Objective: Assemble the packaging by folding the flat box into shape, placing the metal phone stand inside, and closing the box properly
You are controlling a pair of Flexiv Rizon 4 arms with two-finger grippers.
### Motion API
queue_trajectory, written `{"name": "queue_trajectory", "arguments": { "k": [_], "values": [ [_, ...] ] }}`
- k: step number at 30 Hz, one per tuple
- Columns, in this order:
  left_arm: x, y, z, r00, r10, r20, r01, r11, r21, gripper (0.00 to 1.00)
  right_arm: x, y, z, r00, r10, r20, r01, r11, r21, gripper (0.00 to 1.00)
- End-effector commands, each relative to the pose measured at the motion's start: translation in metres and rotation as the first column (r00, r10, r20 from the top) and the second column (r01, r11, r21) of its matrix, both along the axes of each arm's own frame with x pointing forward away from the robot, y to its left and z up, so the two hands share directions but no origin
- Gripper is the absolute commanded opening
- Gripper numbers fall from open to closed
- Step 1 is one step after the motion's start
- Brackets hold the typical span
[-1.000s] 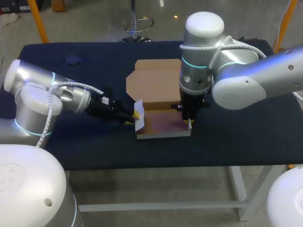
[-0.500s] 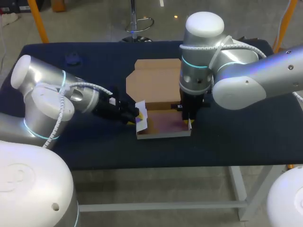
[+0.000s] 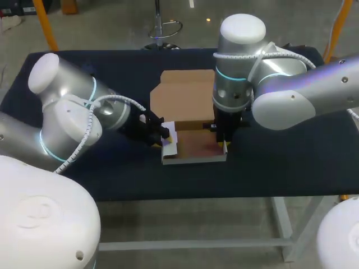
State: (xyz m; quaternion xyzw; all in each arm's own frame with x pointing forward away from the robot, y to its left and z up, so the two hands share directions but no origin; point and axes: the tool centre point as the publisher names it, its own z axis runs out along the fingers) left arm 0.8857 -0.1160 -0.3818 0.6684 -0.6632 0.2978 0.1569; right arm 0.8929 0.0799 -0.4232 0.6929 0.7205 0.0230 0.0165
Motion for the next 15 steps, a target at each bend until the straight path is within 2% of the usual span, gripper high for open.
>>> {"name": "queue_trajectory", "arguments": {
  "k": [1, 6, 15],
  "values": [
    [0.0092, -0.0055, -0.0027, 0.999, 0.028, -0.023, -0.024, 0.987, 0.157, 0.44, -0.0001, 0.0016, -0.0006, 1.000, 0.001, -0.002, -0.001, 1.000, 0.000, 0.00],
    [0.0098, 0.0003, 0.0020, 0.999, 0.037, -0.021, -0.033, 0.987, 0.158, 0.45, -0.0001, 0.0016, -0.0006, 1.000, 0.001, -0.002, -0.001, 1.000, 0.000, 0.00],
    [0.0172, 0.0010, -0.0035, 0.998, 0.031, -0.058, -0.015, 0.966, 0.257, 0.45, -0.0001, 0.0016, -0.0006, 1.000, 0.001, -0.002, -0.001, 1.000, 0.000, 0.00]
  ]
}}
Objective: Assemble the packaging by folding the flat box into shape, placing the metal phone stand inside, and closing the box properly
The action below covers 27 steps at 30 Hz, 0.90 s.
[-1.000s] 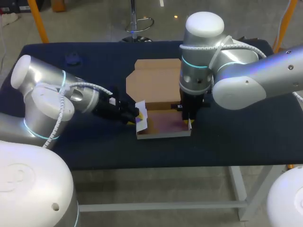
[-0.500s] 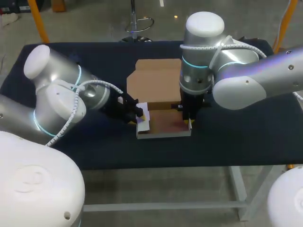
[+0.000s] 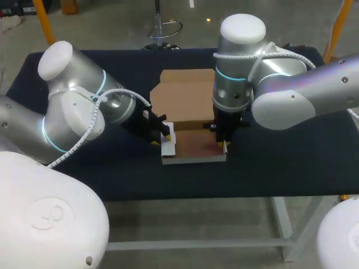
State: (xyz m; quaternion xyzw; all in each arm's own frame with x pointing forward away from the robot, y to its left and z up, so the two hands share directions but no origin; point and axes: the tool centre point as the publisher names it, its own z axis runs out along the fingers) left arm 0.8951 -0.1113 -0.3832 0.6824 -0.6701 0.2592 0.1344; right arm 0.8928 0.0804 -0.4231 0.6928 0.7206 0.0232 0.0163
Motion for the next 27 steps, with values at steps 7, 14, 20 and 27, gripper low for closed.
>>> {"name": "queue_trajectory", "arguments": {
  "k": [7, 14, 20, 27],
  "values": [
    [0.009, -0.004, -0.005, 0.999, 0.030, -0.045, -0.018, 0.967, 0.254, 0.45, 0.000, 0.001, -0.001, 1.000, 0.001, -0.002, -0.001, 1.000, -0.001, 0.00],
    [0.010, 0.005, -0.007, 0.997, 0.056, -0.047, -0.038, 0.949, 0.313, 0.42, 0.000, 0.001, -0.001, 1.000, 0.001, -0.002, -0.001, 1.000, -0.001, 0.00],
    [0.009, 0.010, -0.012, 0.996, 0.068, -0.064, -0.041, 0.936, 0.348, 0.40, 0.000, 0.001, -0.001, 1.000, 0.001, -0.002, -0.001, 1.000, -0.001, 0.00],
    [0.007, 0.009, -0.011, 0.996, 0.075, -0.045, -0.051, 0.913, 0.404, 0.32, 0.000, 0.001, -0.001, 1.000, 0.001, -0.002, -0.001, 1.000, -0.001, 0.00]
  ]
}}
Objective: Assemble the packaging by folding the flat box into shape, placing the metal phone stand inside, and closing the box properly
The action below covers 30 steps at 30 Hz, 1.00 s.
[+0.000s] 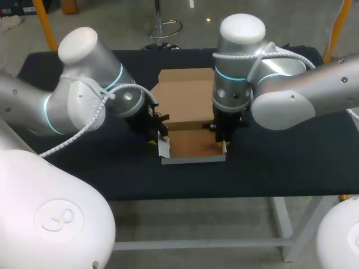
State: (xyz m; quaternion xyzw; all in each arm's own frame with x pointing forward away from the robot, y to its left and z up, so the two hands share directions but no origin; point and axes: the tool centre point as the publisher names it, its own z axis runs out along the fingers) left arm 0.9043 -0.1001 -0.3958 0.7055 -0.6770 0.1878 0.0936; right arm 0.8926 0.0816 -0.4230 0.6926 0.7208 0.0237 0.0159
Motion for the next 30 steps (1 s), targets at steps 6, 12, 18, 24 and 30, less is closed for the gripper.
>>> {"name": "queue_trajectory", "arguments": {
  "k": [6, 12, 18, 24, 30],
  "values": [
    [-0.002, -0.005, -0.001, 0.999, 0.041, -0.012, -0.035, 0.948, 0.315, 0.16, 0.000, 0.000, -0.001, 1.000, 0.000, -0.002, 0.000, 1.000, -0.002, 0.00],
    [-0.004, -0.005, -0.007, 0.998, 0.047, -0.032, -0.031, 0.928, 0.372, 0.16, 0.000, 0.000, -0.001, 1.000, 0.000, -0.002, 0.000, 1.000, -0.002, 0.00],
    [-0.005, -0.005, -0.012, 0.997, 0.048, -0.053, -0.021, 0.907, 0.420, 0.20, 0.000, 0.000, -0.001, 1.000, 0.000, -0.002, 0.000, 1.000, -0.002, 0.00],
    [-0.005, -0.004, -0.016, 0.997, 0.050, -0.060, -0.018, 0.899, 0.437, 0.13, 0.000, 0.000, -0.001, 1.000, 0.000, -0.002, 0.000, 1.000, -0.002, 0.00],
    [-0.004, -0.004, -0.016, 0.997, 0.050, -0.057, -0.019, 0.892, 0.452, 0.00, 0.000, 0.000, -0.001, 1.000, 0.000, -0.002, 0.000, 1.000, -0.002, 0.00]
  ]
}}
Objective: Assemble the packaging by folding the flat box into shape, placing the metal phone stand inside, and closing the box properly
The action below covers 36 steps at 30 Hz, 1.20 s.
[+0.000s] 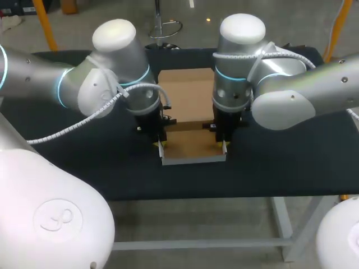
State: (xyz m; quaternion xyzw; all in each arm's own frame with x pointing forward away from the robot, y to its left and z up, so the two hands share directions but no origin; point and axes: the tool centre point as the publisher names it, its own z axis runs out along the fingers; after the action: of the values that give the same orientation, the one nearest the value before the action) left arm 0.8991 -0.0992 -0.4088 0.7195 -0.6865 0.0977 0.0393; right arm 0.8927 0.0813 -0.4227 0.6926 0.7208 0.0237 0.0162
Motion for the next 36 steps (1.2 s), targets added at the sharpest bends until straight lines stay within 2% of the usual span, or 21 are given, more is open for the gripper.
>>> {"name": "queue_trajectory", "arguments": {
  "k": [1, 7, 12, 13, 15, 16, 17, 28, 32, 35, 36],
  "values": [
    [0.001, -0.005, -0.003, 1.000, 0.021, -0.007, -0.018, 0.965, 0.262, 0.00, 0.000, 0.000, -0.001, 1.000, 0.000, -0.003, 0.000, 1.000, -0.001, 0.00],
    [0.000, -0.006, -0.003, 1.000, 0.012, -0.003, -0.011, 0.959, 0.284, 0.00, 0.000, 0.000, -0.001, 1.000, 0.000, -0.003, 0.000, 1.000, -0.001, 0.00],
    [0.000, -0.006, -0.003, 1.000, 0.013, 0.001, -0.013, 0.957, 0.290, 0.00, -0.002, 0.005, 0.003, 0.999, 0.050, 0.013, -0.049, 0.999, -0.011, 0.00],
    [0.000, -0.006, -0.003, 1.000, 0.014, 0.002, -0.014, 0.957, 0.291, 0.00, -0.002, 0.006, 0.004, 0.998, 0.061, 0.016, -0.061, 0.998, -0.009, 0.22],
    [0.000, -0.006, -0.003, 1.000, 0.014, 0.003, -0.014, 0.956, 0.292, 0.00, -0.004, 0.007, 0.007, 0.996, 0.088, 0.022, -0.088, 0.996, -0.001, 0.52],
    [0.000, -0.005, -0.003, 1.000, 0.014, 0.004, -0.015, 0.956, 0.293, 0.00, -0.005, 0.008, 0.008, 0.995, 0.101, 0.024, -0.102, 0.995, 0.009, 0.96],
    [0.000, -0.005, -0.003, 1.000, 0.014, 0.005, -0.015, 0.956, 0.293, 0.00, -0.005, 0.008, 0.009, 0.994, 0.109, 0.026, -0.110, 0.994, 0.017, 1.00],
    [-0.002, -0.002, 0.001, 1.000, 0.014, 0.028, -0.021, 0.957, 0.290, 0.00, -0.016, -0.003, 0.028, 0.965, 0.249, 0.079, -0.259, 0.953, 0.157, 1.00],
    [-0.002, 0.000, 0.002, 0.999, 0.014, 0.036, -0.023, 0.956, 0.292, 0.00, -0.022, -0.006, 0.039, 0.927, 0.353, 0.126, -0.372, 0.906, 0.201, 1.00],
    [-0.002, 0.001, 0.003, 0.999, 0.012, 0.044, -0.024, 0.956, 0.292, 0.00, -0.025, -0.009, 0.047, 0.884, 0.433, 0.174, -0.464, 0.856, 0.228, 1.00],
    [-0.002, 0.002, 0.003, 0.999, 0.010, 0.046, -0.023, 0.956, 0.292, 0.00, -0.027, -0.012, 0.050, 0.860, 0.468, 0.204, -0.508, 0.825, 0.246, 1.00]
  ]
}}
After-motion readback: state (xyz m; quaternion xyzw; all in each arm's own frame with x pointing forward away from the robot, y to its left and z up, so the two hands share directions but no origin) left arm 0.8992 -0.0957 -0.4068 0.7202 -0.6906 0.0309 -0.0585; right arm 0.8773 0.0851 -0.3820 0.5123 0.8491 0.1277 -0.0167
